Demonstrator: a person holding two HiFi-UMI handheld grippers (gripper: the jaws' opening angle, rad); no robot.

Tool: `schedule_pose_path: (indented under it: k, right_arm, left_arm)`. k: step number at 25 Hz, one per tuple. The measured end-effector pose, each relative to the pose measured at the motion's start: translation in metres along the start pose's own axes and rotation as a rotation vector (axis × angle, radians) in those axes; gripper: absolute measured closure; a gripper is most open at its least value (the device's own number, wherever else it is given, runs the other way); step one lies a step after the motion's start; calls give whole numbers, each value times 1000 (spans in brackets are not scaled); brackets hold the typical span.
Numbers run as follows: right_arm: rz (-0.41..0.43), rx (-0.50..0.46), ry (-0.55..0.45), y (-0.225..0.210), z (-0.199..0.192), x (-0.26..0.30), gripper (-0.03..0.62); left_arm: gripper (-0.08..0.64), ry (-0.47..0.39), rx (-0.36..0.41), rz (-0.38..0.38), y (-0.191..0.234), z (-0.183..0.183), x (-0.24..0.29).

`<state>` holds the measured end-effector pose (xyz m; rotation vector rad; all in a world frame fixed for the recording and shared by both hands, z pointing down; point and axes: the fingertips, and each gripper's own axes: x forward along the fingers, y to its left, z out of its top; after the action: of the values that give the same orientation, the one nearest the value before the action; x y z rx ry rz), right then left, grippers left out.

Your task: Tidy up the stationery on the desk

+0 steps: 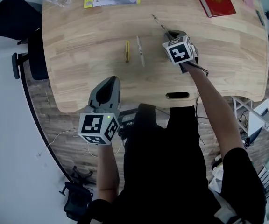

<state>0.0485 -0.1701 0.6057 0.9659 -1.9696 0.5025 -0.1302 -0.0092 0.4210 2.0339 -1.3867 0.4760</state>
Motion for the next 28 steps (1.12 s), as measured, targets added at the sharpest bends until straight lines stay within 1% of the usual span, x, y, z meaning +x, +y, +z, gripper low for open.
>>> schedule_pose_path:
  k: [4,10,15,17,20,23,28]
  right_arm:
    - [6,74,3,0,-2,-2,530]
    - [-32,195,-28,2,-4,-19,531]
    - [-20,314,-28,30,-17,-32,532]
    - [-11,344,-34,45,-22,-35,532]
    - [5,342,-39,69,-27,-39,532]
    - [-12,318,-33,84,-33,-42,532]
    - [-8,353,-10,98,-42,-40,532]
  left_arm:
    - [517,-2,0,-4,1,0,-1]
    - [517,-12,3,-13,5,1,-3]
    - [517,-13,9,-31,5,0,-3]
    - [517,-19,9,-38,4,1,-4]
    - [517,-27,11,-47,3,3,-6]
    - [517,-29,14,-52,4,2,-9]
    - [517,-31,11,-52,7,-1,-16]
